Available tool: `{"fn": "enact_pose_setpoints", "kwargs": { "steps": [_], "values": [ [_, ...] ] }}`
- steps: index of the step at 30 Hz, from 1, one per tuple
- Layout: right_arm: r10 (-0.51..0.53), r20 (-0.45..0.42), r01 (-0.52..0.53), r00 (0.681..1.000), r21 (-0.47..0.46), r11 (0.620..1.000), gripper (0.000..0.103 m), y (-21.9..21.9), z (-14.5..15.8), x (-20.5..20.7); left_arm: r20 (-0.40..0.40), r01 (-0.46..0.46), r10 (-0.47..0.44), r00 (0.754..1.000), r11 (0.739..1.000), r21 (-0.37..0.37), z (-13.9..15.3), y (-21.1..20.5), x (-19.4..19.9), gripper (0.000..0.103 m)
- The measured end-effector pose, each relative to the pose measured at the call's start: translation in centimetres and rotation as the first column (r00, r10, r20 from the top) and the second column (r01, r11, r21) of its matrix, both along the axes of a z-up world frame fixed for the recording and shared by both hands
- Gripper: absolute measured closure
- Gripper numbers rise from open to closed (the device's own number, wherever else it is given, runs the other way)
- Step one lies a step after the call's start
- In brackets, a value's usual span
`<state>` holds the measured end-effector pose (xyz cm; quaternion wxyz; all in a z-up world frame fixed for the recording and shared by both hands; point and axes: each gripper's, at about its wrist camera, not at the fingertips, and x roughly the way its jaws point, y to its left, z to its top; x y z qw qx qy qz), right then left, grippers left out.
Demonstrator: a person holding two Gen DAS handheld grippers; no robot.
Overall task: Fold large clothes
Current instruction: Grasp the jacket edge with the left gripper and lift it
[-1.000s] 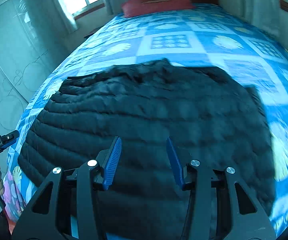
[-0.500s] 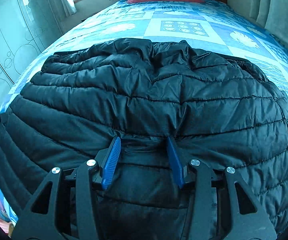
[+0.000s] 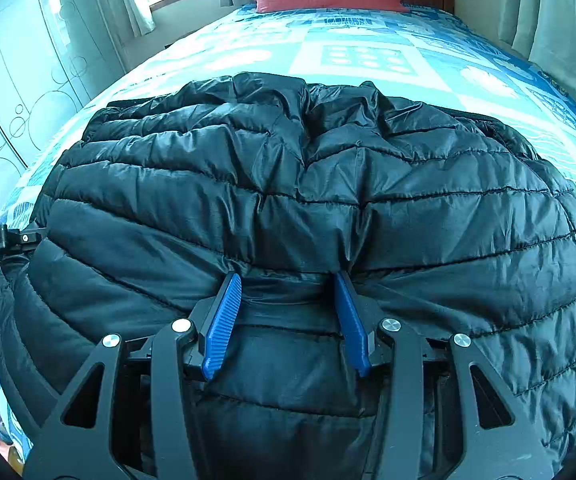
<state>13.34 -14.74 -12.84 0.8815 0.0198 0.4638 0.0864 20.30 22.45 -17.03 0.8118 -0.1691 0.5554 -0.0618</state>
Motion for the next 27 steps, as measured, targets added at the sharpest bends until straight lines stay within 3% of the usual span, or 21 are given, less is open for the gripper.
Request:
{"fn": "enact_pose_setpoints", "kwargs": {
  "steps": [1, 3, 6, 11, 20, 25, 27],
  "values": [
    [0.0, 0.003, 0.0, 1.0, 0.0, 1.0, 0.055, 0.0, 0.0, -0.1, 0.002, 0.008, -0.008, 1.0, 1.0, 0.01, 0.2, -0.2, -0.1, 0.025],
    [0.0, 0.006, 0.0, 1.0, -0.001, 1.0, 0.055, 0.1, -0.1, -0.2, 0.012, 0.022, -0.022, 1.0, 1.0, -0.019, 0.6, -0.4, -0.3, 0.047],
    [0.001, 0.007, -0.001, 1.0, -0.002, 1.0, 0.055, 0.2, -0.1, -0.3, 0.031, 0.035, -0.035, 0.999, 0.999, -0.02, 1.4, -1.3, -0.7, 0.063],
    [0.003, 0.01, -0.003, 1.0, -0.016, 1.0, 0.055, 0.4, -0.2, -0.3, 0.067, 0.03, -0.031, 0.997, 1.0, 0.007, 3.6, -2.2, -1.5, 0.081],
    [-0.009, -0.005, 0.009, 1.0, 0.016, 1.0, 0.055, 0.4, 0.5, -0.2, 0.228, 0.063, -0.08, 0.97, 0.995, 0.082, 12.5, -6.3, -4.0, 0.084],
    [-0.056, -0.022, 0.057, 0.998, 0.049, 0.997, 0.055, -2.5, 2.9, -1.2, 0.284, 0.131, -0.17, 0.944, 0.98, 0.149, 16.3, -11.7, -4.7, 0.084],
    [-0.081, -0.005, 0.081, 0.997, 0.028, 0.996, 0.049, -4.3, 4.1, -1.9, 0.302, 0.152, -0.203, 0.931, 0.971, 0.185, 17.3, -14.5, -5.0, 0.084]
  ]
}}
